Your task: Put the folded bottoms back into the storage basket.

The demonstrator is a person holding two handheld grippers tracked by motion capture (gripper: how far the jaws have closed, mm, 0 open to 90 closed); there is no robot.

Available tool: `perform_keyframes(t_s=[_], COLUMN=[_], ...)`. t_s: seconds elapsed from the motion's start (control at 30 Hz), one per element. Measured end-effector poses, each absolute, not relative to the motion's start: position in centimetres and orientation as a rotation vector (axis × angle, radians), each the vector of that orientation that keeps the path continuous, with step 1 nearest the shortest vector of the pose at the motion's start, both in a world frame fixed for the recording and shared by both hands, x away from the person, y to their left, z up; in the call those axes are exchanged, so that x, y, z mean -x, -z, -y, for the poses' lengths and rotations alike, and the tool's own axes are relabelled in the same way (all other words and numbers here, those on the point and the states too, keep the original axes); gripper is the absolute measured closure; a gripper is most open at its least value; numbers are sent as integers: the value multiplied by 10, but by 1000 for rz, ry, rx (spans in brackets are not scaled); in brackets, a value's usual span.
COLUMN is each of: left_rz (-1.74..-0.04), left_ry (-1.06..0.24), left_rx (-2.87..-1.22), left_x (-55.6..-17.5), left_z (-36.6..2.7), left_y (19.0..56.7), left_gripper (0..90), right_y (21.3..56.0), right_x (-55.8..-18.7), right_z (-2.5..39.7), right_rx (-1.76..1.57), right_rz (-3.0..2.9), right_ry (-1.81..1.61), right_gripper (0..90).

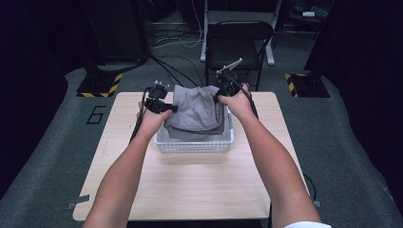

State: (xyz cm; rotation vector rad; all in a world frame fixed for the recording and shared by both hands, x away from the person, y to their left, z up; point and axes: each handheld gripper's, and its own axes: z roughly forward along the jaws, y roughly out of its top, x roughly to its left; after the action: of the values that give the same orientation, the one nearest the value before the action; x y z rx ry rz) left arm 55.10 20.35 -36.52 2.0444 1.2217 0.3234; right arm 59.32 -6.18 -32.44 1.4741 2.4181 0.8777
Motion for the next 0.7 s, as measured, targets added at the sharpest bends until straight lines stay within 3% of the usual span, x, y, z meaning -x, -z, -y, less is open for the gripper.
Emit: perform_keyframes(t_s=[0.7], left_rz=[-1282], left_ry=[-298], left_rx=[-2026], left_x=[-553], left_z=[-205], left_y=[391], left_gripper=[768], right_y=[347], right_x=[-595], right_z=[56], right_rx=[-1488], right_rz=[-2423], right_ry=[-842], right_gripper=[778])
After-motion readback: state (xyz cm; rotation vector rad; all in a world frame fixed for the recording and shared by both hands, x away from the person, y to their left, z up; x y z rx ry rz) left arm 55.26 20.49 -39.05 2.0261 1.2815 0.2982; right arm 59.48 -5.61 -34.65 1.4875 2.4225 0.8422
